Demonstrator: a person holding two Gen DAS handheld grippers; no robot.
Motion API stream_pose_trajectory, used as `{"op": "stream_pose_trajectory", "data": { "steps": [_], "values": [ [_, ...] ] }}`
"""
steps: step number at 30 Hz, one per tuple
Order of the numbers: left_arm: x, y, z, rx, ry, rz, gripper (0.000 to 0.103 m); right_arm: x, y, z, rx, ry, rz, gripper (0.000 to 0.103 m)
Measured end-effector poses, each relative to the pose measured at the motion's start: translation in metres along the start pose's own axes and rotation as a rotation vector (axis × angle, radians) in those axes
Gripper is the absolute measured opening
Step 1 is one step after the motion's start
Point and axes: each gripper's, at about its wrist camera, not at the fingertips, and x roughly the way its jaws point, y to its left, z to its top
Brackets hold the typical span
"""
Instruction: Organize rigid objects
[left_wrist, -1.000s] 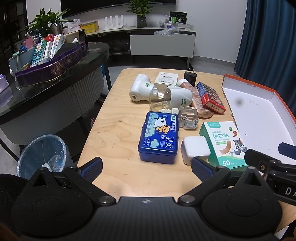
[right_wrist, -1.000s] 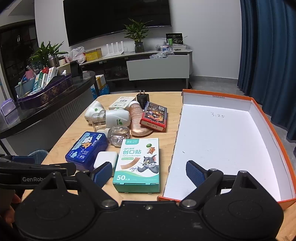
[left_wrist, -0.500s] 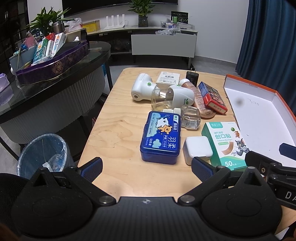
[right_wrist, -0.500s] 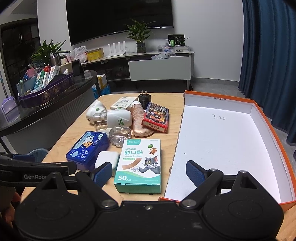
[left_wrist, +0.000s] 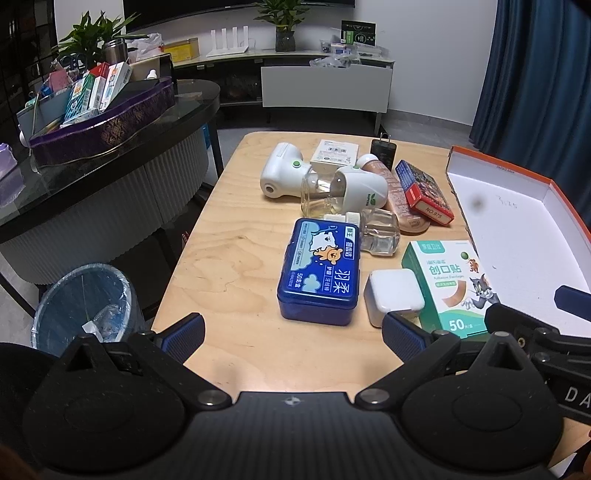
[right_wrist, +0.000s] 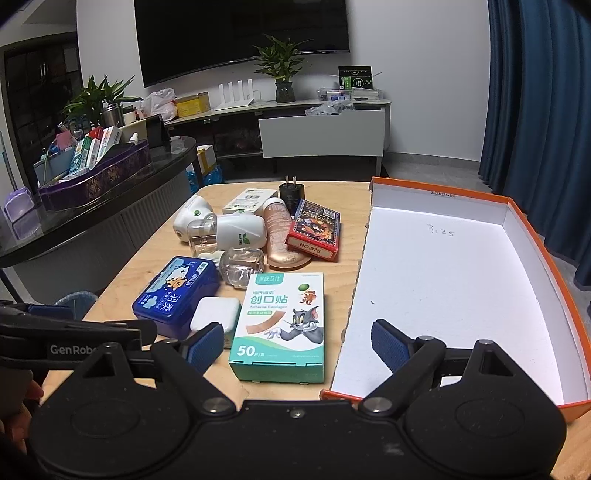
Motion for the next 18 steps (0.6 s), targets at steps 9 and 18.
{"op": "stream_pose_trajectory", "data": {
  "steps": [9,18],
  "values": [
    [0.0031,0.0019,-0.0007,-0.004,0.000,0.004,0.103,0.0017,0.0014,-0.0002,-0.007,-0.022,0.013,0.102],
    [0.0099,0.0059,-0.0008,-0.003,-0.003,0.015,0.103,0.0065,0.0036,-0.0018,0.004,-0.031,0.045,0.102]
  ]
}}
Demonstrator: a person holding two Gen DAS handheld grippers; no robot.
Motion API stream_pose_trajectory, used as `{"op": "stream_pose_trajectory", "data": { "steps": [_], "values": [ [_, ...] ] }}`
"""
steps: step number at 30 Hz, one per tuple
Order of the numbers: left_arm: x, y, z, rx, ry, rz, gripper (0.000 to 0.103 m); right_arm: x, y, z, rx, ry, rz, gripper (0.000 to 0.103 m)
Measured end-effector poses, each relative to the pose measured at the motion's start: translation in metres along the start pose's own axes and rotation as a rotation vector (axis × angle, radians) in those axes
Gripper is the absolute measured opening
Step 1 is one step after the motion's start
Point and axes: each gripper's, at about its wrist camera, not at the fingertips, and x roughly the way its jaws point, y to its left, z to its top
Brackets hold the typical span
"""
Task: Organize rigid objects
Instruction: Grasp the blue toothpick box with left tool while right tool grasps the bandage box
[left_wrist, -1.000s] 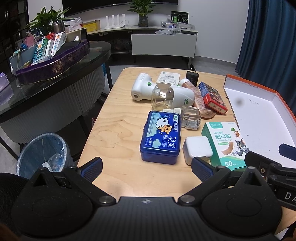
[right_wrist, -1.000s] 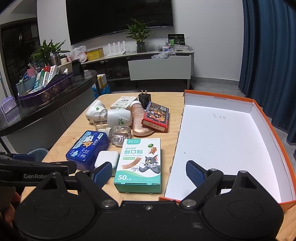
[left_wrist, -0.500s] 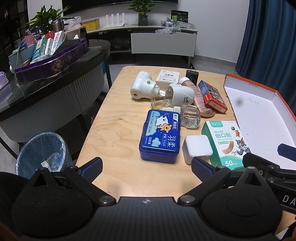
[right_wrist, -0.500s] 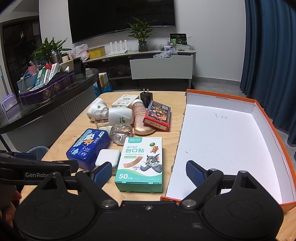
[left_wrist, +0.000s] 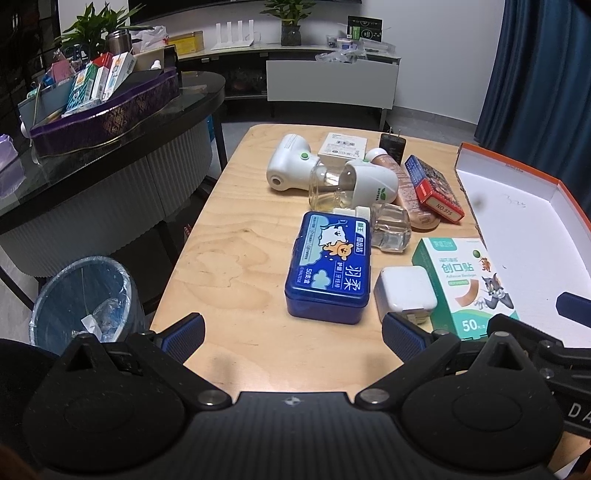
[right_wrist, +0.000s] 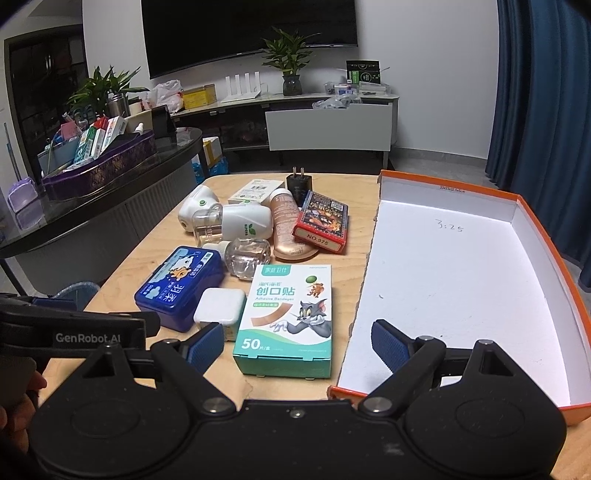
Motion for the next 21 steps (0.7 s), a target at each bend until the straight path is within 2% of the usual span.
{"op": "stream_pose_trajectory", "data": {
  "steps": [11,21],
  "values": [
    [0.020,-0.001,0.009,0.002,-0.001,-0.019,0.103,0.012,0.000,0.000,-0.056,0.036,-0.024,0.102],
    [0.052,-0.009,0.025,0.080,0.006,0.009,0.103,0.032,-0.004,0.005,-0.068,0.083,-0.024,0.102]
  ]
}}
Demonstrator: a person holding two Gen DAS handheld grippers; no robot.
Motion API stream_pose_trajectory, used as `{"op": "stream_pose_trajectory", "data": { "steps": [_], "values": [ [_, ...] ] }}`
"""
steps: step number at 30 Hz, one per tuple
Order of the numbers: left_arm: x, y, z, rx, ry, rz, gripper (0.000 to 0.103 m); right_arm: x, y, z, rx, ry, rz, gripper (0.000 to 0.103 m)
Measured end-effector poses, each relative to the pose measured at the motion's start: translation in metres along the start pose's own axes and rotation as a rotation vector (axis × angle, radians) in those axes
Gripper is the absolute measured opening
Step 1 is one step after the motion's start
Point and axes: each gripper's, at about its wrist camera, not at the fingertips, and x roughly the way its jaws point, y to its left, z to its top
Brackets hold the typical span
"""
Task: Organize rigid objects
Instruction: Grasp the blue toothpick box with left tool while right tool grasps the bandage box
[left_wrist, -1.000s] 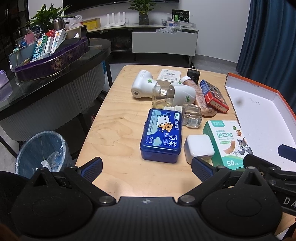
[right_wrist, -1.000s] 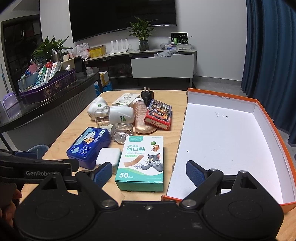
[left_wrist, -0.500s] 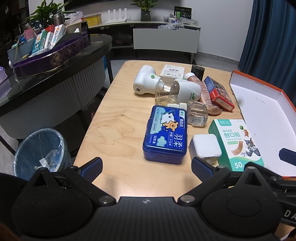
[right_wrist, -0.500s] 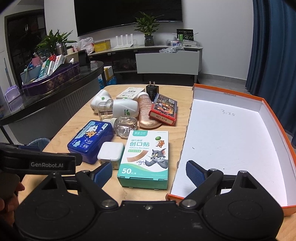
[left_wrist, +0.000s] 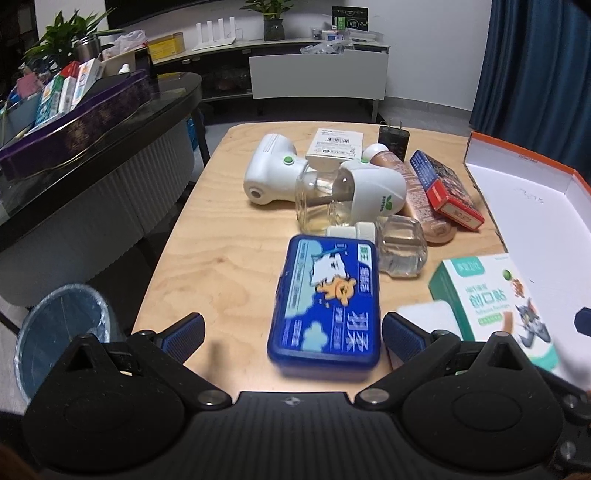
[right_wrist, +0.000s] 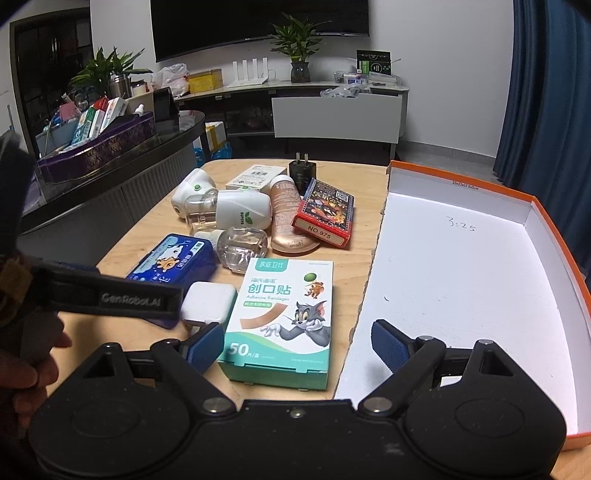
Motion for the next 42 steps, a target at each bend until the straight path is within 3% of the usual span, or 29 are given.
{"op": "stream_pose_trajectory", "data": {
  "steps": [4,10,20,21,22,25,32,39,42],
  "values": [
    [0.014,0.001,0.002,0.011,0.030,-0.002,0.102,0.012,0.001,0.004,0.001,0.038,0.019,0.102],
    [0.017,0.002,0.004,0.008,-0.015,-0.056,0.063,0.032,0.007,0.010,-0.025,0.088,0.013,0.102],
    [0.016,0.014,0.001,-0.052,-0.001,-0.075,0.063,0.059,0.010,0.013,-0.070,0.185,-0.027,0.101],
    [0.015,0.015,0.000,-0.063,0.004,-0.072,0.063,0.061,0.011,0.014,-0.072,0.180,-0.020,0.099],
    [0.014,0.015,0.000,-0.071,0.003,-0.069,0.063,0.062,0.010,0.016,-0.069,0.175,-0.010,0.088],
    [0.005,0.017,-0.002,-0.077,-0.010,-0.066,0.063,0.059,0.008,0.018,-0.059,0.181,-0.007,0.084],
    [-0.020,0.012,-0.003,-0.098,-0.049,-0.065,0.063,0.029,-0.001,0.030,-0.062,0.075,-0.035,0.084],
    [-0.052,-0.011,0.013,-0.097,-0.080,-0.142,0.063,-0.007,-0.030,0.047,-0.011,-0.028,-0.074,0.084],
    [-0.063,-0.032,0.023,-0.052,-0.115,-0.146,0.063,-0.022,-0.048,0.055,0.035,-0.057,-0.089,0.084]
  ]
}}
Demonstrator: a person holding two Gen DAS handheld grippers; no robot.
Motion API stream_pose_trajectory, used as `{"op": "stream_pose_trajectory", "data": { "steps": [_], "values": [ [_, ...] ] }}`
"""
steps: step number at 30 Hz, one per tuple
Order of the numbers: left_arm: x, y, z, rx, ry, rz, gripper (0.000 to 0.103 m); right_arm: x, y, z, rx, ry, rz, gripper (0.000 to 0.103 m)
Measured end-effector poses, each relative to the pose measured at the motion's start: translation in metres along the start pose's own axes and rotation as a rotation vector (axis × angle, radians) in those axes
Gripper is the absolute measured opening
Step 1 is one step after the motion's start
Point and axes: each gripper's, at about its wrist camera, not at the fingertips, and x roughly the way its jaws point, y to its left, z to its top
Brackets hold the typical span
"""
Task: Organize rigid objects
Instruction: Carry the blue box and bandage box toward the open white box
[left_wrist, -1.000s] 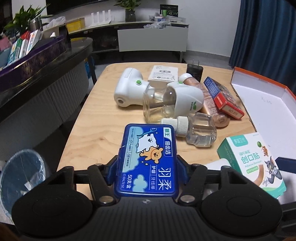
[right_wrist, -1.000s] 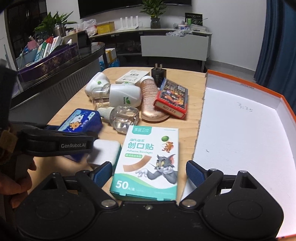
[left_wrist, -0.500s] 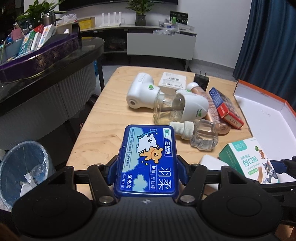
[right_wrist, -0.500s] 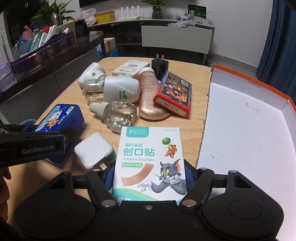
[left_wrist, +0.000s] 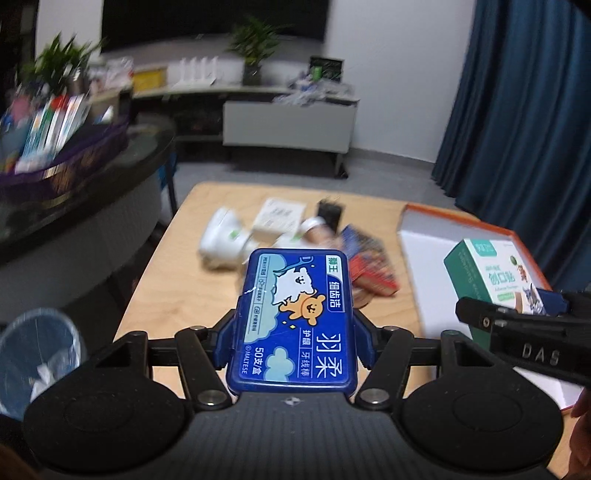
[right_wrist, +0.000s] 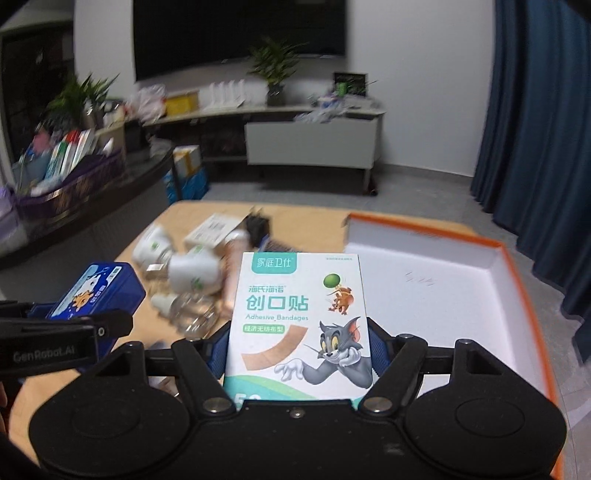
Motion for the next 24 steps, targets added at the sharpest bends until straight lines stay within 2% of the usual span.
{"op": "stream_pose_trajectory", "data": {
  "steps": [9,17,24],
  "values": [
    [0.007,-0.058,0.031,0.068,-0.015,-0.086,0.063,-0.031,-0.055,0.023,0.095,-0.076,-0.082,0.084],
    [0.018,-0.082,0.050,0.080,-0.035,-0.137,0.063,-0.044,-0.096,0.033,0.152,-0.104,-0.135,0.084],
    [0.019,-0.094,0.052,0.094,-0.049,-0.155,0.063,-0.044,-0.118,0.033,0.174,-0.109,-0.152,0.084]
  ]
}}
